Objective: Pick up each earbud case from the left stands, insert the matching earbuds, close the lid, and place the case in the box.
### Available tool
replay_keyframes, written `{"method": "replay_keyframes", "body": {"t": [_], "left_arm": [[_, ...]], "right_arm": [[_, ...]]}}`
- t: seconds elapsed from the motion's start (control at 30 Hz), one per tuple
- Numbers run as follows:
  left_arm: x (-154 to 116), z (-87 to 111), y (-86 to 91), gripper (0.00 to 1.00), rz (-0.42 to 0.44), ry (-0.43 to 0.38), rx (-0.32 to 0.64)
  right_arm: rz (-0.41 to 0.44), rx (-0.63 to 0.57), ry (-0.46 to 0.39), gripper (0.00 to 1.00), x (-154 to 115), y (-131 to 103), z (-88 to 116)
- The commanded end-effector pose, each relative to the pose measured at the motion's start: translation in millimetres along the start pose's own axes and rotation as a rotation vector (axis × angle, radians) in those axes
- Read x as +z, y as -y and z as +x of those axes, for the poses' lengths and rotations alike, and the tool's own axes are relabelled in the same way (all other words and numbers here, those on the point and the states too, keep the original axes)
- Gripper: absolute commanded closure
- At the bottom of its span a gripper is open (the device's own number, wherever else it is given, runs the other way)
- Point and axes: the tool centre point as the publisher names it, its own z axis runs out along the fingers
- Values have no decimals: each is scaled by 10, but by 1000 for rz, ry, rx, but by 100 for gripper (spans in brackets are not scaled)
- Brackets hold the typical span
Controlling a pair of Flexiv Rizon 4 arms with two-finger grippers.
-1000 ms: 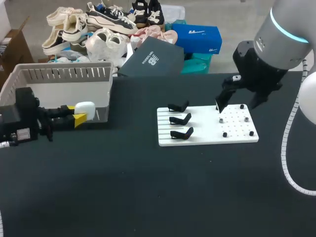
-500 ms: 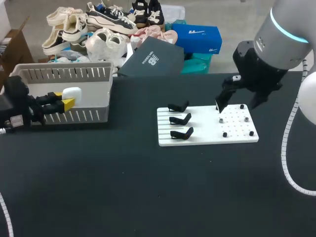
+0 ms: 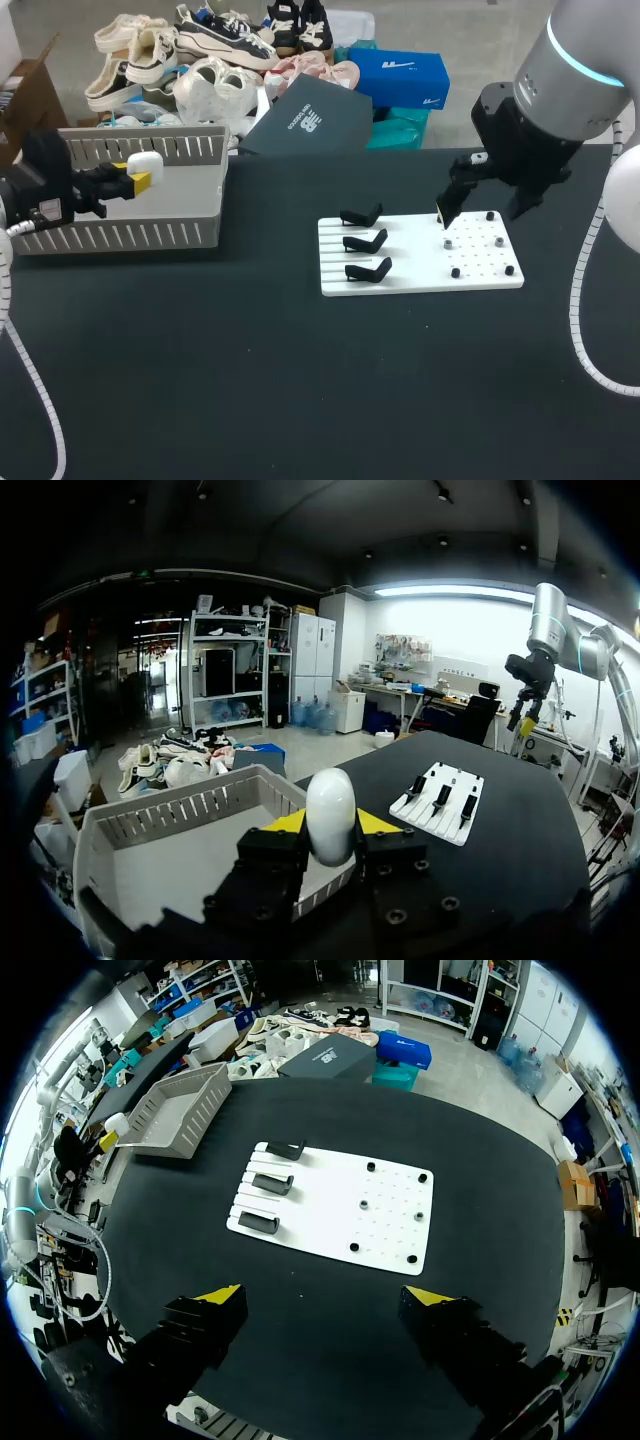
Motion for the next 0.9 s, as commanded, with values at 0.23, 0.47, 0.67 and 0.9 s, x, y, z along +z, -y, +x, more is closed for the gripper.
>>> {"method": "replay_keyframes", "body": {"t": [0.23, 0.47, 0.67, 0.9], "left_arm": [[450, 180, -321, 100, -65, -47, -31], [650, 250, -459, 100, -51, -53, -39], [741, 456, -535, 100, -41, -87, -70], [806, 594, -650, 100, -54, -94, -89]], "right_arm": [[0, 1, 2, 0, 8, -1, 3], [0, 1, 2, 0, 8, -1, 3], [0, 1, 2, 0, 8, -1, 3], [0, 1, 2, 0, 8, -1, 3]]}}
